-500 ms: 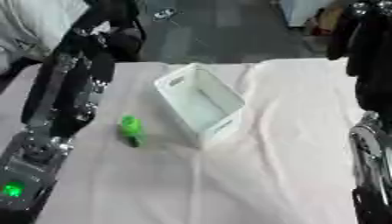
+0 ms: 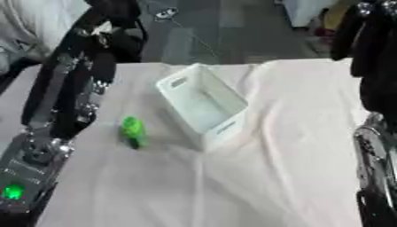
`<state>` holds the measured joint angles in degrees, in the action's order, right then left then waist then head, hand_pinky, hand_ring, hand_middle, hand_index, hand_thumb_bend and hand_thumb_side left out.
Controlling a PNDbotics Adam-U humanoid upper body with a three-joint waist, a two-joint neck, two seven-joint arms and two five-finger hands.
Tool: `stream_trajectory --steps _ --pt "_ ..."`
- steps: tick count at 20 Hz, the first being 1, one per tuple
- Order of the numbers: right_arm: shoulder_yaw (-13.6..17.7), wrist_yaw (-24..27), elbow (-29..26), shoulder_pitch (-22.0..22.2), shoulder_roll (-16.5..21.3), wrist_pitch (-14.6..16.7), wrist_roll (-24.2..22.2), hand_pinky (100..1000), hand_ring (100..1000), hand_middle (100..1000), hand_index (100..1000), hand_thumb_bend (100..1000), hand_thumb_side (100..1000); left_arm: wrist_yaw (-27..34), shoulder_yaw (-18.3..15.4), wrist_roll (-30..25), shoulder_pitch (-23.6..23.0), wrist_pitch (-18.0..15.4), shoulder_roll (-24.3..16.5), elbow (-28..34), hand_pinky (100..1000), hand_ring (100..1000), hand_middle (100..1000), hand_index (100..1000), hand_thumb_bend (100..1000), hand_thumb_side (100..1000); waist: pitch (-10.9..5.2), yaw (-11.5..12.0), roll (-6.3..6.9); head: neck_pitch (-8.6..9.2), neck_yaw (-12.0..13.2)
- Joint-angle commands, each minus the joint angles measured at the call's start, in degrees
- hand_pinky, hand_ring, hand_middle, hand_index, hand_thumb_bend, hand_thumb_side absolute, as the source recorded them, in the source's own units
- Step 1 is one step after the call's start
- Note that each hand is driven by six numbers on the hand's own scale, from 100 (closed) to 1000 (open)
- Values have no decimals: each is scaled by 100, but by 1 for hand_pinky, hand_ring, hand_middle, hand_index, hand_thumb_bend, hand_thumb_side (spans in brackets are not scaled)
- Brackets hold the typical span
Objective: Pick up objects on the table and place them in the box.
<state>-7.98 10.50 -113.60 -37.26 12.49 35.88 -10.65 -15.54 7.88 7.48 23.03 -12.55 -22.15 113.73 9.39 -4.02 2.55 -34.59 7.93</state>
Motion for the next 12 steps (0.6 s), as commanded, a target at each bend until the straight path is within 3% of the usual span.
stream_trajectory --steps 1,3,8,12 --pt "-6 21 -100 -99 32 13 -20 259 203 190 350 100 1000 -18 -59 -13 40 11 -76 86 843 649 903 1000 167 785 -94 12 -4 -15 -77" --pt "-3 18 -100 -94 34 6 -25 260 201 188 351 100 1000 -211 -111 -126 6 239 -107 68 845 617 916 1000 148 818 -92 14 -4 -13 -88" --pt "12 -24 -100 -75 27 -45 -67 262 201 187 353 100 1000 -847 -213 -933 -36 1559 -59 39 843 593 933 1000 137 844 -93 11 -5 33 -122" --pt "50 -56 -100 -46 24 -71 -80 264 199 185 355 100 1000 -585 -269 -1063 -47 1869 -67 73 828 579 919 1000 144 844 -95 -16 -11 72 -148"
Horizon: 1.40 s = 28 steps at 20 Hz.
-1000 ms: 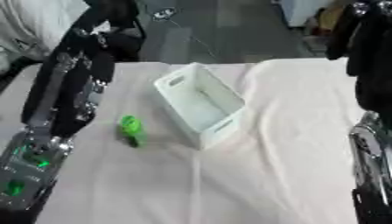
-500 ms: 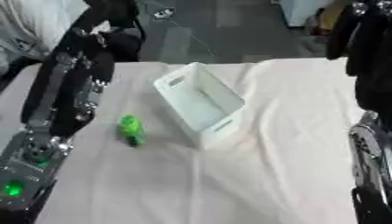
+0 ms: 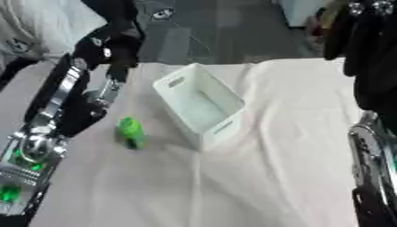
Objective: Pick up objects on the table and place them in the box.
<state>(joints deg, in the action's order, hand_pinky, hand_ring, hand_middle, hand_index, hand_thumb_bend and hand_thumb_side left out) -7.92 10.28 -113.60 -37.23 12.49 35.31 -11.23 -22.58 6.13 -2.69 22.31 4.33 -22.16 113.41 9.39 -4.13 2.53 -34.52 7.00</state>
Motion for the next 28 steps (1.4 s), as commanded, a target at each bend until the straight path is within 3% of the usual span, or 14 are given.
stream_trajectory --steps 1,11,14,22,23,28 --pt "54 -46 -100 -42 25 -27 -27 264 199 185 355 100 1000 244 -75 -33 30 203 -133 62 830 577 918 1000 142 848 -99 -14 -2 78 -38" --pt "89 -200 -100 -19 0 -113 -165 270 200 186 360 100 1000 933 265 -62 191 -18 -1170 -593 851 569 910 1000 126 896 -139 -91 64 -38 66" --pt "73 -207 -100 -24 -2 -120 -201 270 201 187 360 100 1000 868 311 -172 202 -115 -1346 -712 866 577 913 1000 184 969 -146 -97 76 -52 80" --pt "69 -191 -100 -20 3 -128 -254 271 200 186 360 100 1000 450 371 -251 192 -372 -1675 -1005 922 599 924 1000 193 912 -152 -101 88 -60 109" --pt "69 -189 -100 -19 4 -130 -257 271 199 185 360 100 1000 371 374 -262 194 -390 -1695 -1030 954 612 941 1000 256 846 -152 -101 88 -60 109" --pt "67 -180 -100 -21 9 -135 -272 271 199 185 360 100 1000 75 407 -428 183 -470 -1767 -1143 966 624 940 1000 260 897 -150 -100 85 -54 96"
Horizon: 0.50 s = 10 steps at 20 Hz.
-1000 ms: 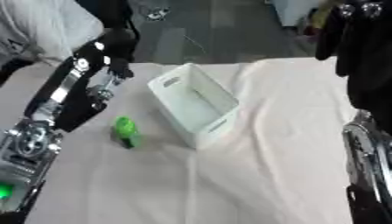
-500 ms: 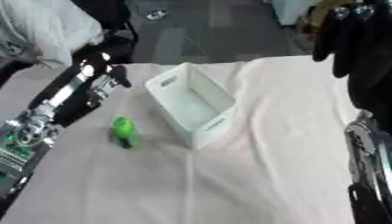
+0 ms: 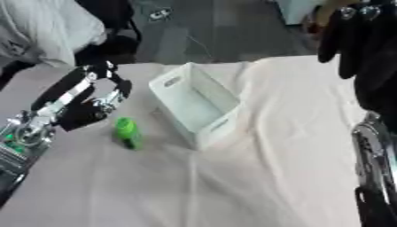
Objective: Pick up objects on the table and place them in the box.
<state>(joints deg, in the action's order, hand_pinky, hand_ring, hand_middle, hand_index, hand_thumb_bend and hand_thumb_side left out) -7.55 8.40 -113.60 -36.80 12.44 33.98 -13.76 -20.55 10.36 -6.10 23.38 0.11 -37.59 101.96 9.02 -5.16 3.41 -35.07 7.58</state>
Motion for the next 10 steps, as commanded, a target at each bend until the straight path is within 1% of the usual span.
stream_trajectory --steps 1,3,7,10 --pt "31 9 -99 -65 15 -3 -21 271 199 185 360 100 1000 -158 -6 -160 71 -48 -241 -16 967 628 942 1000 250 911 -112 2 -3 1 37" --pt "31 9 -99 -64 20 -6 -26 272 198 184 360 100 1000 -209 16 -339 65 -37 -280 -42 980 642 948 1000 229 940 -110 4 -2 4 23" --pt "27 8 -99 -66 27 -11 -41 272 198 184 360 100 1000 -219 33 -566 21 25 -314 -85 976 642 947 1000 194 974 -105 6 -4 10 -4" --pt "25 8 -99 -68 29 -17 -50 272 197 183 361 100 1000 -92 47 -583 -29 55 -283 -109 966 626 941 1000 192 963 -101 9 -6 7 4"
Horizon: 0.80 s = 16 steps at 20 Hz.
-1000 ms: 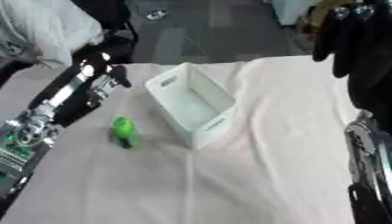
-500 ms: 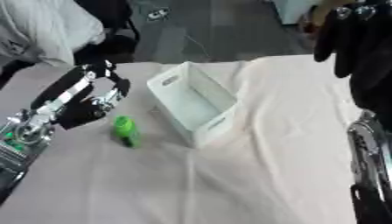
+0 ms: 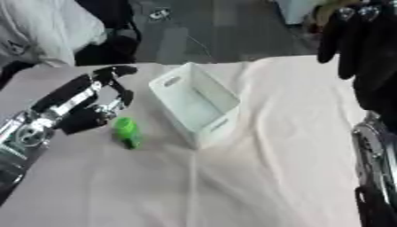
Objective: Pick up objects on the table and place them in the box.
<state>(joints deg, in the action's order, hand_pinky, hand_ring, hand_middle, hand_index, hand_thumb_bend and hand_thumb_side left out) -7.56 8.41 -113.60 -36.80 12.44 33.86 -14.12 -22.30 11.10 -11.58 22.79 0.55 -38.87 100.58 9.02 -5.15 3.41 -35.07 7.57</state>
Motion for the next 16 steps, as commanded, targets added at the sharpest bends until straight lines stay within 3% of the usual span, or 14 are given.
stream_trajectory --steps 1,9,16 --pt "24 8 -99 -69 29 -7 -18 272 197 183 361 101 1000 141 -18 -12 11 15 -144 20 967 623 940 1000 192 961 -100 8 -6 8 10" --pt "21 16 -99 -77 25 -12 -44 273 197 183 361 102 1000 394 54 76 -122 16 -57 -120 975 639 939 1000 189 962 -95 3 -8 0 22" --pt "23 17 -99 -76 28 -14 -52 274 196 183 361 103 1000 375 29 301 -109 -59 5 -193 1000 811 970 1000 193 947 -94 10 -17 -25 77"
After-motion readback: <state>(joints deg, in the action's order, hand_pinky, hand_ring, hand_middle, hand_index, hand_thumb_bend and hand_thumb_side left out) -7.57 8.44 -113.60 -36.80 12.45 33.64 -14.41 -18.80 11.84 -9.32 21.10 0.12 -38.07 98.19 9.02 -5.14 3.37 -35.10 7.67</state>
